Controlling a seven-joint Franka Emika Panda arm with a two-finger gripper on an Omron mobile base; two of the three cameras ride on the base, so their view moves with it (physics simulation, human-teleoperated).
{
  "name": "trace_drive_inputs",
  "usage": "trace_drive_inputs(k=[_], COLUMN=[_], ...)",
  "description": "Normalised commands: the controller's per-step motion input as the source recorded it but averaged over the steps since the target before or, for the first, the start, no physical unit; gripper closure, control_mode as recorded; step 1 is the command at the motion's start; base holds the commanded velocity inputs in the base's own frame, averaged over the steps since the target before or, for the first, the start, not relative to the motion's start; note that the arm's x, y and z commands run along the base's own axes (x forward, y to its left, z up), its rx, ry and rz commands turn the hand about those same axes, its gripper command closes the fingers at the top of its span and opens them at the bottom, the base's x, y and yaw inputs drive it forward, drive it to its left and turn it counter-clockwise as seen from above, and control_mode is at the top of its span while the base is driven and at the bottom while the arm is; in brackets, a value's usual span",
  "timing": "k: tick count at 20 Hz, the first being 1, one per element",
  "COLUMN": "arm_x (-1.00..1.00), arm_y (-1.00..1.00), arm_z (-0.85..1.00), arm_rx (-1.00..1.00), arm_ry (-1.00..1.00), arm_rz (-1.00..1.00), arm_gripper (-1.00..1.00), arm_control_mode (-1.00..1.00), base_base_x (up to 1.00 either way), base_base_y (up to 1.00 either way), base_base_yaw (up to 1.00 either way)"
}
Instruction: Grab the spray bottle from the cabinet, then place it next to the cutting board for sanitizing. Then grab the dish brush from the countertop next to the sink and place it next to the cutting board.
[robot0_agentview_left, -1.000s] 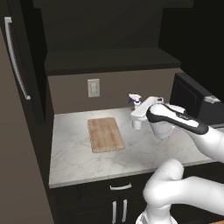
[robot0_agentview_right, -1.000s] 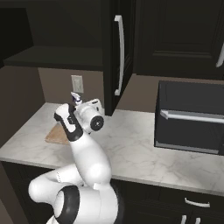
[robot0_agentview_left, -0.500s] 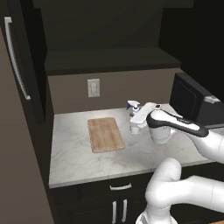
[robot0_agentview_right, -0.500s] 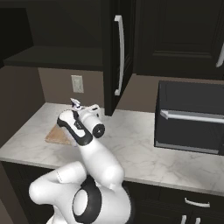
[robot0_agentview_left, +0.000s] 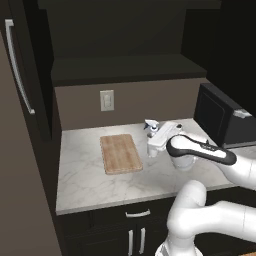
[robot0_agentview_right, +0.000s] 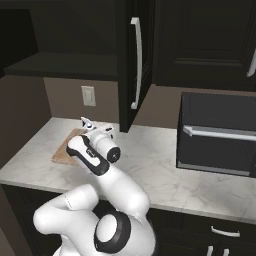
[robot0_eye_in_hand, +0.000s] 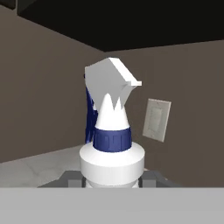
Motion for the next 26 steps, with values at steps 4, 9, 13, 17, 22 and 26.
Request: trace_drive_inputs(k=[4, 9, 13, 17, 22, 26], arm_x=[0.0, 0.0, 0.0, 0.03, 0.04, 0.07], arm_y=[-0.01, -0.02, -0.03, -0.01, -0.04, -0.11], arm_z=[-0.18, -0.19, -0.22, -0.27, -0.27, -0.28], arm_rx=[0.0, 0.0, 0.0, 0.0, 0.0, 0.01], arm_ry=[0.0, 0.0, 0.0, 0.0, 0.0, 0.0], arm_rz=[0.02, 0.03, 0.04, 0.03, 0.04, 0.07], arm_gripper=[1.0, 1.0, 1.0, 1.0, 1.0, 1.0], arm_control_mode=[-1.0, -1.0, -1.0, -1.0, -1.0, -1.0], base_base_x=[0.0, 0.0, 0.0, 0.0, 0.0, 0.0], base_base_y=[0.0, 0.0, 0.0, 0.0, 0.0, 0.0], base_base_yaw=[0.0, 0.0, 0.0, 0.0, 0.0, 0.0])
